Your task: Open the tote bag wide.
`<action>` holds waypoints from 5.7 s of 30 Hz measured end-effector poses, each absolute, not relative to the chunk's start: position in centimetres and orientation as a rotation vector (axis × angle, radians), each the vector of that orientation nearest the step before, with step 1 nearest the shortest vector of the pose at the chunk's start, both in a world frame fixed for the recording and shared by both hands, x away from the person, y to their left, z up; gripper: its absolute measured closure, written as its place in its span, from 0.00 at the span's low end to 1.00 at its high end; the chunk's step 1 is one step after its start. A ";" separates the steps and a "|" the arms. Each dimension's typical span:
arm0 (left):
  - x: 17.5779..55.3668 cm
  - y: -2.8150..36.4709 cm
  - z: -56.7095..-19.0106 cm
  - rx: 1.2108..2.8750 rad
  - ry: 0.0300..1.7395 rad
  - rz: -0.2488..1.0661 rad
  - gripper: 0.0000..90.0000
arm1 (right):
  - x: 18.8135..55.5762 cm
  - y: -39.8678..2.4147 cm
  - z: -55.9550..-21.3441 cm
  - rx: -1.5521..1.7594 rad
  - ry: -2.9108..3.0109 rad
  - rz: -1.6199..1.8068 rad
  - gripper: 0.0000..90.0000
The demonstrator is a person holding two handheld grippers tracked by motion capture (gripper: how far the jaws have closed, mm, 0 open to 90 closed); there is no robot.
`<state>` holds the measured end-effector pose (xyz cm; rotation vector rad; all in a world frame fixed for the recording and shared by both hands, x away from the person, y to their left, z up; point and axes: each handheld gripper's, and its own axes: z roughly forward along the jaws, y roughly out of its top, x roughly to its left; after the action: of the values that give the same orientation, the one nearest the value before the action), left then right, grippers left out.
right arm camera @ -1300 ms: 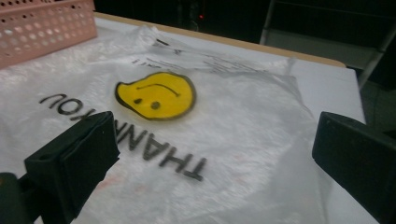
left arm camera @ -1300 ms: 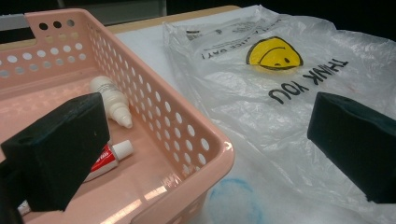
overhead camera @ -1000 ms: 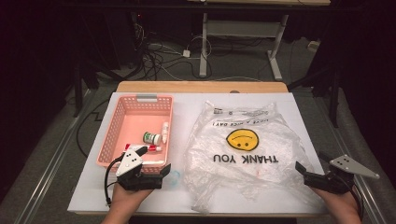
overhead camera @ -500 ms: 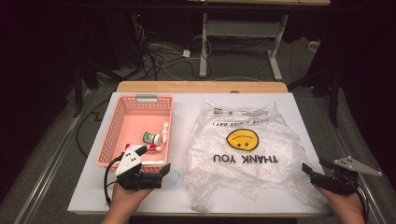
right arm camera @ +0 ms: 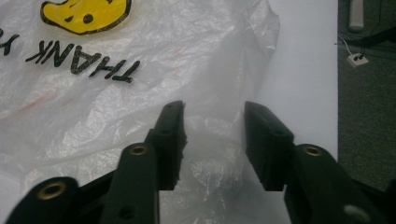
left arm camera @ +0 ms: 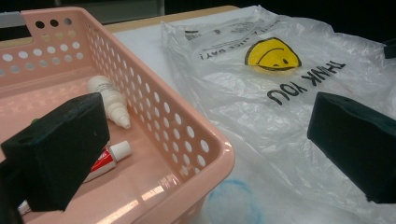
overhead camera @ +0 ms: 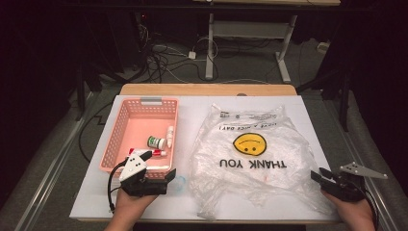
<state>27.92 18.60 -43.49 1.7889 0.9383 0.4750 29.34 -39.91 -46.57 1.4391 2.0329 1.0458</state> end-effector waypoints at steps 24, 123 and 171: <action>27.8 19.2 -42.8 1.825 0.948 0.463 0.00 | 27.1 -34.0 -46.1 1.192 2.254 1.039 0.97; 27.5 17.6 -43.3 1.895 0.889 0.353 0.00 | 41.5 -42.1 -45.7 1.646 1.661 0.996 1.00; 28.3 19.4 -43.1 1.915 0.925 0.361 0.00 | 32.1 -28.0 -44.0 1.108 2.115 1.281 0.18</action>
<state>28.33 19.43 -43.12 1.9146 0.9253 0.3608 32.15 -27.98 -43.99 1.1080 2.1153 1.2810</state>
